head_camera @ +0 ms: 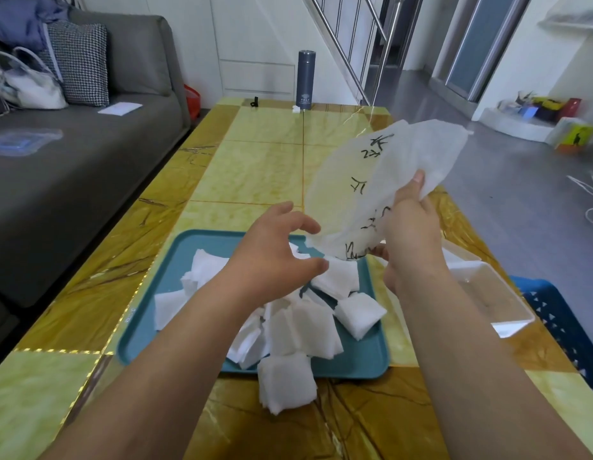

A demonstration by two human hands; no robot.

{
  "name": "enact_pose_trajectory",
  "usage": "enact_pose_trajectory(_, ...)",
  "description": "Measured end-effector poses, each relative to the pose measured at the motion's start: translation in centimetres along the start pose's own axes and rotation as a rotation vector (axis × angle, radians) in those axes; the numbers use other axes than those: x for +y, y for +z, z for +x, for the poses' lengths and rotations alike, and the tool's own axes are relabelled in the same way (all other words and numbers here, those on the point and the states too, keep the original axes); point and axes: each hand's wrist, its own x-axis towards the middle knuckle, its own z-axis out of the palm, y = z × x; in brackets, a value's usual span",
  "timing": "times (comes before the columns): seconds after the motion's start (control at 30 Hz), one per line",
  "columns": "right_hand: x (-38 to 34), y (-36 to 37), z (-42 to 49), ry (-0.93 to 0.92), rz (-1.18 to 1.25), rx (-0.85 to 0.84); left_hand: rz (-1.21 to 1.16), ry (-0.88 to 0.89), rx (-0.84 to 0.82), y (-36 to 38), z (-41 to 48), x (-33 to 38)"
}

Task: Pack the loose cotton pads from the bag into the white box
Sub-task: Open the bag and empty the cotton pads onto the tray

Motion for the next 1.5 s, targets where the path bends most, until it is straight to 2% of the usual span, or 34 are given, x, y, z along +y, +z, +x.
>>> enact_pose_trajectory(0.07, -0.5, 0.2, 0.3, 0.114, -0.011, 0.019, -0.02, -0.014, -0.042, 0.3, -0.2, 0.0)
enact_pose_trajectory(0.13, -0.6, 0.1, 0.7, 0.209, -0.055, -0.003, -0.062, -0.001, 0.006, 0.5, 0.0, -0.1)
enact_pose_trajectory(0.2, -0.2, -0.1, 0.7, 0.174, -0.134, -0.106, -0.169, -0.006, 0.092, 0.5, 0.2, -0.4)
enact_pose_trajectory(0.3, 0.6, -0.3, 0.4, 0.037, -0.198, -0.254, -0.458, -0.087, 0.156, 0.0, 0.6, -0.5)
enact_pose_trajectory(0.47, 1.4, -0.2, 0.5, 0.059, -0.269, -0.48, -0.694, -0.176, 0.165, -0.3, 0.6, -0.5)
enact_pose_trajectory(0.53, 2.1, -0.1, 0.5, -0.002, -0.289, -0.467, -0.741, -0.181, 0.163, -0.4, 0.7, -0.6)
enact_pose_trajectory(0.6, 2.9, 0.0, 0.8, -0.041, -0.282, -0.37, -0.745, -0.194, 0.174, -0.4, 0.8, -0.9)
enact_pose_trajectory(0.87, 4.4, -0.4, 2.0, 0.028, -0.194, -0.1, -0.756, -0.326, 0.328, -0.3, 1.9, -3.2)
enact_pose_trajectory(1.07, 5.2, 0.4, 1.6, 0.046, -0.378, -0.354, -0.748, -0.363, 0.281, 0.2, 4.0, -3.2)
enact_pose_trajectory(1.2, 5.2, 0.9, 1.6, -0.061, -0.473, -0.353, -0.87, -0.338, 0.337, 0.4, 6.2, -2.3)
enact_pose_trajectory(1.27, 5.0, 1.0, 1.7, -0.119, -0.481, -0.357, -0.917, -0.346, 0.276, 0.5, 7.1, -1.6)
enact_pose_trajectory(1.4, 5.1, 0.7, 2.1, -0.224, -0.559, -0.358, -0.859, -0.472, 0.05, 1.2, 7.1, -1.4)
enact_pose_trajectory(1.5, 5.1, -0.3, 2.1, -0.279, -0.64, -0.355, -0.726, -0.5, 0.093, 1.5, 6.0, -1.0)
